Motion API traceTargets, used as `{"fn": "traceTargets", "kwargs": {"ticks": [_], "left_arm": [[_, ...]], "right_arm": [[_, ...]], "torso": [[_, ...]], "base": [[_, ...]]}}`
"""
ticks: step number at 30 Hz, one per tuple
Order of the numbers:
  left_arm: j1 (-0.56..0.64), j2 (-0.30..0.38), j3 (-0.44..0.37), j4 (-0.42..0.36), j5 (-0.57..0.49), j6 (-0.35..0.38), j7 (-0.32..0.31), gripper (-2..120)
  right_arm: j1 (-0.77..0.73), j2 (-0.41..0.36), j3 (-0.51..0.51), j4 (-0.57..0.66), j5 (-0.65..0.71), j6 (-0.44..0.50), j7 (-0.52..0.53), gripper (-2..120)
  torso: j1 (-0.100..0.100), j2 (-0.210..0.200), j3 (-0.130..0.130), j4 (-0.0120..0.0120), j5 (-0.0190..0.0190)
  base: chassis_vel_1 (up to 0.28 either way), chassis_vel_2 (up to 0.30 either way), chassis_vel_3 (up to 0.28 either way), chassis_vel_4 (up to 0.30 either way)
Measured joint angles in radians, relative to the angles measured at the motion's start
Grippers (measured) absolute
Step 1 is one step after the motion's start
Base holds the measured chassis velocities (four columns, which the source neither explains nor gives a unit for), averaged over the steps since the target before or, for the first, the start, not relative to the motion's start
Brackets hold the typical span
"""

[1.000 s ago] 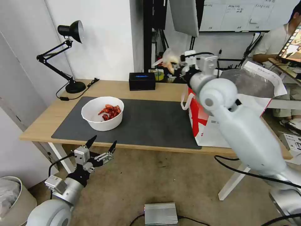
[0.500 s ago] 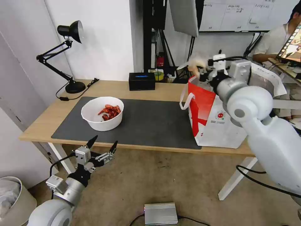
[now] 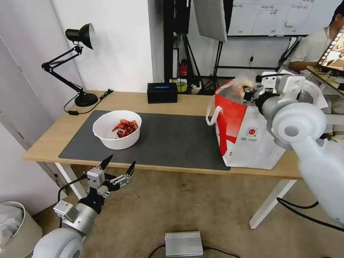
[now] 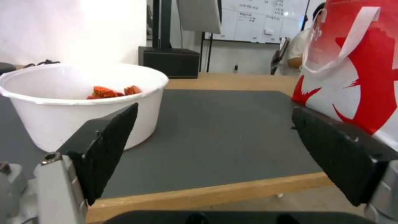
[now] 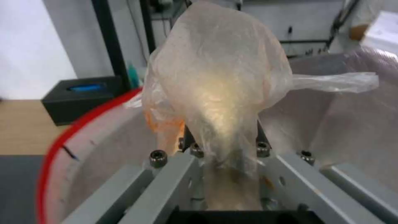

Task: Pick up the trash from the table and place it into the takeout bag.

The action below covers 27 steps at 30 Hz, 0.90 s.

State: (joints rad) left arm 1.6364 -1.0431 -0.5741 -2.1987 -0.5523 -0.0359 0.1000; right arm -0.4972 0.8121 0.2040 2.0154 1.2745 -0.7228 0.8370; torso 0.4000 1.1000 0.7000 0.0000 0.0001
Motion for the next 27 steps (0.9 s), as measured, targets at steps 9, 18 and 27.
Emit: {"fn": "traceTargets", "kwargs": {"ticks": [9,18,27], "left_arm": [[-0.002,0.006,0.004,-0.001,0.003,0.0,0.0,100],[-0.004,0.009,0.006,-0.001,0.002,0.0,0.0,100],[0.001,0.001,0.009,-0.002,0.003,0.001,0.0,100]], "right_arm": [[0.0,-0.025,0.008,-0.013,0.164,0.0,0.101,4],[-0.012,-0.031,0.016,-0.017,0.21,0.001,0.112,4],[-0.02,-0.031,0.029,-0.004,0.248,0.002,0.114,25]], "torso": [[0.0,0.0,0.0,0.0,-0.0001],[0.0,0.0,0.0,0.0,-0.0001],[0.0,0.0,0.0,0.0001,-0.0001]], "base": [[0.0,0.0,0.0,0.0],[0.0,0.0,0.0,0.0],[0.0,0.0,0.0,0.0]]}}
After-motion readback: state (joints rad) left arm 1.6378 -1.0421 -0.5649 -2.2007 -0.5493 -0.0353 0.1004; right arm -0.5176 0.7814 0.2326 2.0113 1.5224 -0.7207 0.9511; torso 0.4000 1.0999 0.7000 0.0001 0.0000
